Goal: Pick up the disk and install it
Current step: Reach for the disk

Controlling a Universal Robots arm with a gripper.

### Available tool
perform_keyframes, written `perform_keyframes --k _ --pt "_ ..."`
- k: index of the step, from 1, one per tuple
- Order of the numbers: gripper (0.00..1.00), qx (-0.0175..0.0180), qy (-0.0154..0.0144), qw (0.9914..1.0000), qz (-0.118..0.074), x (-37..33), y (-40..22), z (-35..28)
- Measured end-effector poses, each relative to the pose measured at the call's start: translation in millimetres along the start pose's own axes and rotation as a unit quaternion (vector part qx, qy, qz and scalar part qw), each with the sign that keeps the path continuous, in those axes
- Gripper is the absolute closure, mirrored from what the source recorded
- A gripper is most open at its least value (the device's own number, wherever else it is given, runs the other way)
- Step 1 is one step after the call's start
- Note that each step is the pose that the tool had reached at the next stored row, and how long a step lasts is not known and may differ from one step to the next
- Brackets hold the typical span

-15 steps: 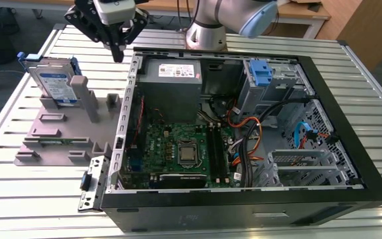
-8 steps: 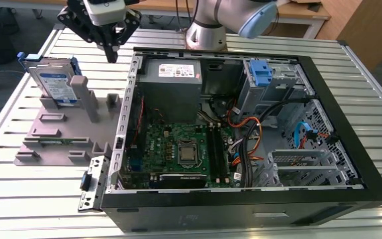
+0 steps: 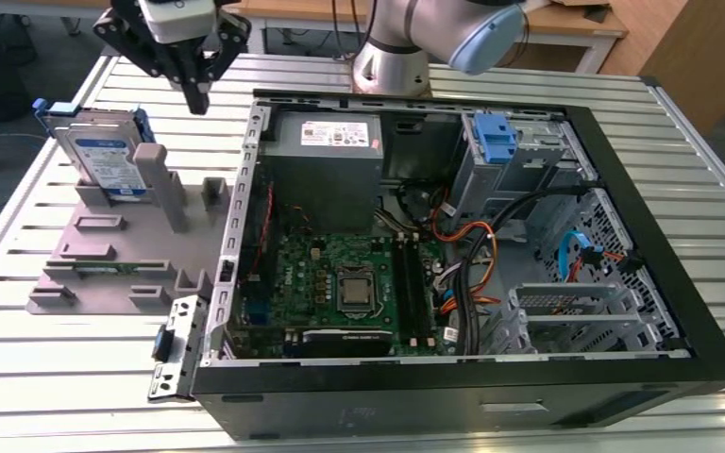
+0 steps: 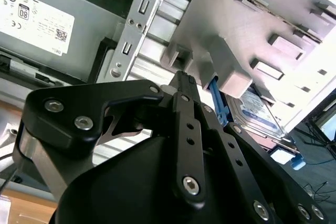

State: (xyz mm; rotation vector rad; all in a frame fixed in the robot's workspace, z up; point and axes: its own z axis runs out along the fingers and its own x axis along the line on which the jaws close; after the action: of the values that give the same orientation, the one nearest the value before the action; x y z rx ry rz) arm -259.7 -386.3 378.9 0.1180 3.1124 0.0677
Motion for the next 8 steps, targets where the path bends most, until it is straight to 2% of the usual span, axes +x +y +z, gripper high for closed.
perform_keyframes --k 8 --pt "0.89 0.0001 0.0000 1.00000 0.000 19.7 12.6 2.7"
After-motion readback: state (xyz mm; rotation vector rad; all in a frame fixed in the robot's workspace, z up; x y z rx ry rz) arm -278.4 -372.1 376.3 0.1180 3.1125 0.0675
